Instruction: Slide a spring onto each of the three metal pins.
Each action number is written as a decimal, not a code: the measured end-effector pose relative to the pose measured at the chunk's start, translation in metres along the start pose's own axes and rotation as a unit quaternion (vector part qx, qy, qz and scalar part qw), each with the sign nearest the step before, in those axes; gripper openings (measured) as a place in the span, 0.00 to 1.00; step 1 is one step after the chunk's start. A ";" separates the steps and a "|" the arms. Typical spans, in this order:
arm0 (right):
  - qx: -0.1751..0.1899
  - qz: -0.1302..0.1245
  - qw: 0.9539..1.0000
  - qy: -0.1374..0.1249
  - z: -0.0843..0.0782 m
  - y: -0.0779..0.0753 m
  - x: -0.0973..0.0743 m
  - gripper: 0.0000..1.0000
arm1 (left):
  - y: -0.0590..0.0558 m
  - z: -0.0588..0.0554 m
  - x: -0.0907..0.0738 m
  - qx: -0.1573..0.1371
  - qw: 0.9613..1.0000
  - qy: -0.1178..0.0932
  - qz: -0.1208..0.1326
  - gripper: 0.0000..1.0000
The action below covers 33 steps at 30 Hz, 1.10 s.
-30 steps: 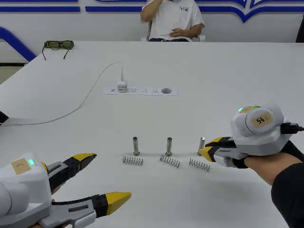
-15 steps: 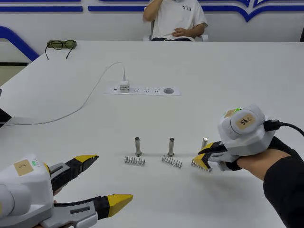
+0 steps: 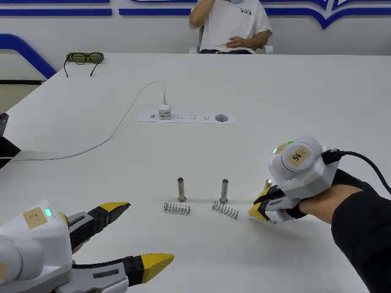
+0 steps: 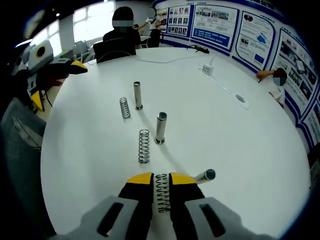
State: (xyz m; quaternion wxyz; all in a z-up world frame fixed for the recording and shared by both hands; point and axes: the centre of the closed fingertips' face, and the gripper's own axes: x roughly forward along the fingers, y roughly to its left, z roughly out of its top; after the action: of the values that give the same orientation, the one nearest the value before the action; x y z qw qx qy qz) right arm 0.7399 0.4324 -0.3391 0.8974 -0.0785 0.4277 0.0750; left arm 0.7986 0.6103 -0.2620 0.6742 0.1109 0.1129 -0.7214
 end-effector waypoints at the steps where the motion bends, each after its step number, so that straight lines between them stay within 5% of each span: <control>1: 0.000 0.002 1.000 0.002 -0.001 0.001 0.000 0.13 | 0.000 0.000 0.000 -0.001 1.000 0.000 0.000 0.74; 15: -0.002 0.014 1.000 0.021 -0.009 0.002 0.009 0.12 | -0.003 -0.005 0.001 -0.005 1.000 0.004 -0.002 0.74; 33: 0.007 0.007 1.000 -0.003 -0.002 0.003 -0.004 0.12 | -0.008 -0.006 0.004 -0.005 1.000 0.003 -0.005 0.74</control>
State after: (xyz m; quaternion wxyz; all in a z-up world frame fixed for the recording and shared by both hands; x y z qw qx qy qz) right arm 0.7352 0.4344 -0.3369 0.8984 -0.0691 0.4265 0.0786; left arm 0.7905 0.6087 -0.2684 0.6705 0.1092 0.1189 -0.7241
